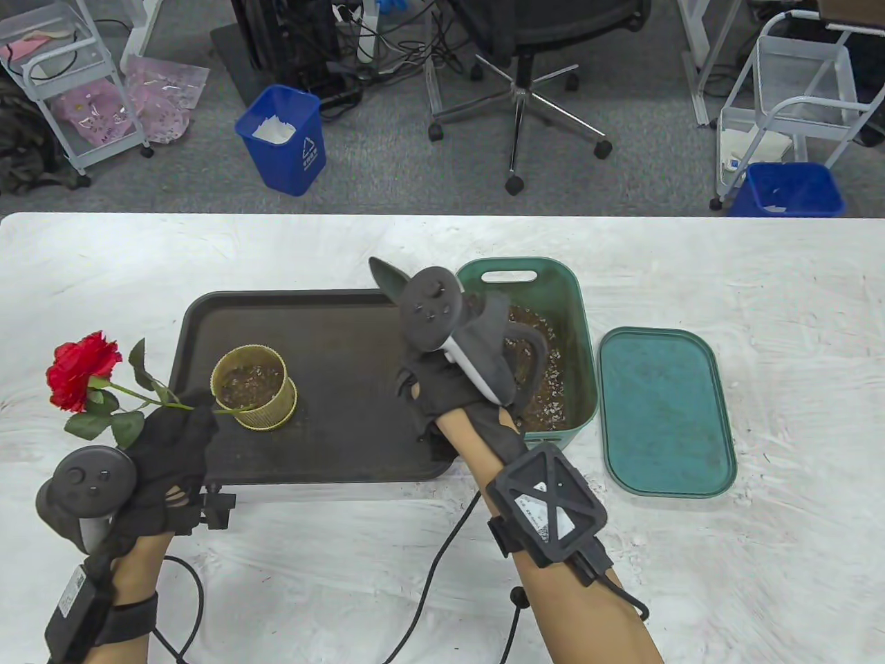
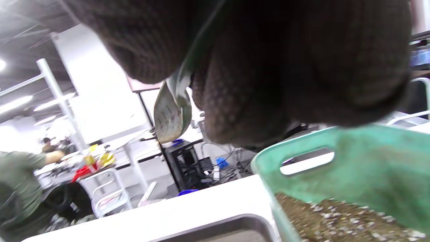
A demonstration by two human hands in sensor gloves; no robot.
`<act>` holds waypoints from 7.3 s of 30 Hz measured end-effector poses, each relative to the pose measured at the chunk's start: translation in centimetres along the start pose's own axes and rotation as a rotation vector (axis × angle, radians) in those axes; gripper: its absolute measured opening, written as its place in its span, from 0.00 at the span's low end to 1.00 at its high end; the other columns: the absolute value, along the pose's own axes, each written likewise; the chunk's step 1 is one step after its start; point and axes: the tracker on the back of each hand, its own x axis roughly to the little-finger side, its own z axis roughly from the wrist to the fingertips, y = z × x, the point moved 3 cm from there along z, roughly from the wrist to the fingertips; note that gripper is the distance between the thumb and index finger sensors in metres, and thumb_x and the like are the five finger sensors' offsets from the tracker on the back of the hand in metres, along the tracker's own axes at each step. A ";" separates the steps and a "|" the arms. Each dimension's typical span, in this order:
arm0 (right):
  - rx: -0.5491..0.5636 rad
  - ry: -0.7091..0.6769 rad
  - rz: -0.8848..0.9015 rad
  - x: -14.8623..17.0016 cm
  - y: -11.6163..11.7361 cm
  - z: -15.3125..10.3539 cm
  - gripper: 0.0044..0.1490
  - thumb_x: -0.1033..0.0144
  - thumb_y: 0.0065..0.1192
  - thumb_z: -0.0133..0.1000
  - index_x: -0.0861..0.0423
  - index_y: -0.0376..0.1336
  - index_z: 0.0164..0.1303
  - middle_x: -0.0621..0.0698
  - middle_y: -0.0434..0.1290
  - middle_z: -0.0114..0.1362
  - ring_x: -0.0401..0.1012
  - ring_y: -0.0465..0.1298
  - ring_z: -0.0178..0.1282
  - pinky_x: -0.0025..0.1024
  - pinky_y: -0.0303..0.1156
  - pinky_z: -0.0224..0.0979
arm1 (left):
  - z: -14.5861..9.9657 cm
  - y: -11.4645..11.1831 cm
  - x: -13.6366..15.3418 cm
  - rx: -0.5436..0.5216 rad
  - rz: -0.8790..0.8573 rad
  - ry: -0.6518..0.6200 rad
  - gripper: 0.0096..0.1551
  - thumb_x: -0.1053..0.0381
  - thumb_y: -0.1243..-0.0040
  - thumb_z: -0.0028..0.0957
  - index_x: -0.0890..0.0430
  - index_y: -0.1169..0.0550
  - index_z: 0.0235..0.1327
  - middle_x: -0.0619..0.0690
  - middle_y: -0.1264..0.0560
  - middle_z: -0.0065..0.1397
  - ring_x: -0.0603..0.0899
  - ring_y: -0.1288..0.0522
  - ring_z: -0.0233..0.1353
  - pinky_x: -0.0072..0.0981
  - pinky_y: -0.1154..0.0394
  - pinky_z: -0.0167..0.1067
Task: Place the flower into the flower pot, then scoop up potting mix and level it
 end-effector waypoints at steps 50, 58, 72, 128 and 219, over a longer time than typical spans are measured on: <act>-0.645 0.508 0.464 17.1 11.8 6.2 0.34 0.62 0.61 0.47 0.66 0.65 0.60 0.62 0.80 0.51 0.45 0.88 0.29 0.38 0.88 0.28 | 0.2 0.1 0.1 -0.002 0.015 0.004 0.25 0.45 0.36 0.42 0.55 0.13 0.48 0.49 0.12 0.42 0.57 0.11 0.36 0.47 0.15 0.42; -0.581 0.558 0.659 17.9 11.3 5.3 0.34 0.63 0.60 0.47 0.68 0.65 0.59 0.63 0.80 0.50 0.45 0.88 0.28 0.38 0.89 0.26 | 0.1 0.0 0.0 -0.001 0.020 -0.003 0.25 0.45 0.36 0.42 0.56 0.13 0.48 0.49 0.12 0.42 0.57 0.11 0.36 0.47 0.15 0.42; -0.435 0.524 0.822 18.3 7.1 3.5 0.34 0.63 0.60 0.47 0.68 0.65 0.59 0.63 0.80 0.49 0.45 0.88 0.28 0.39 0.89 0.26 | 0.1 0.1 0.0 -0.001 0.014 0.003 0.25 0.45 0.36 0.42 0.56 0.13 0.48 0.49 0.12 0.42 0.57 0.11 0.36 0.47 0.15 0.42; -0.261 -0.415 -0.467 -18.0 18.3 -2.5 0.31 0.59 0.72 0.45 0.62 0.71 0.54 0.60 0.84 0.45 0.46 0.87 0.23 0.41 0.86 0.24 | 0.1 -0.1 -0.1 0.004 0.015 -0.005 0.25 0.45 0.36 0.42 0.55 0.13 0.48 0.49 0.12 0.42 0.57 0.11 0.36 0.47 0.15 0.42; -0.554 0.491 0.663 16.8 7.9 5.3 0.33 0.65 0.58 0.46 0.66 0.65 0.59 0.62 0.80 0.51 0.46 0.87 0.32 0.41 0.88 0.30 | 0.2 0.0 0.1 0.003 0.016 0.011 0.25 0.45 0.36 0.42 0.56 0.13 0.48 0.49 0.12 0.42 0.57 0.11 0.36 0.47 0.15 0.42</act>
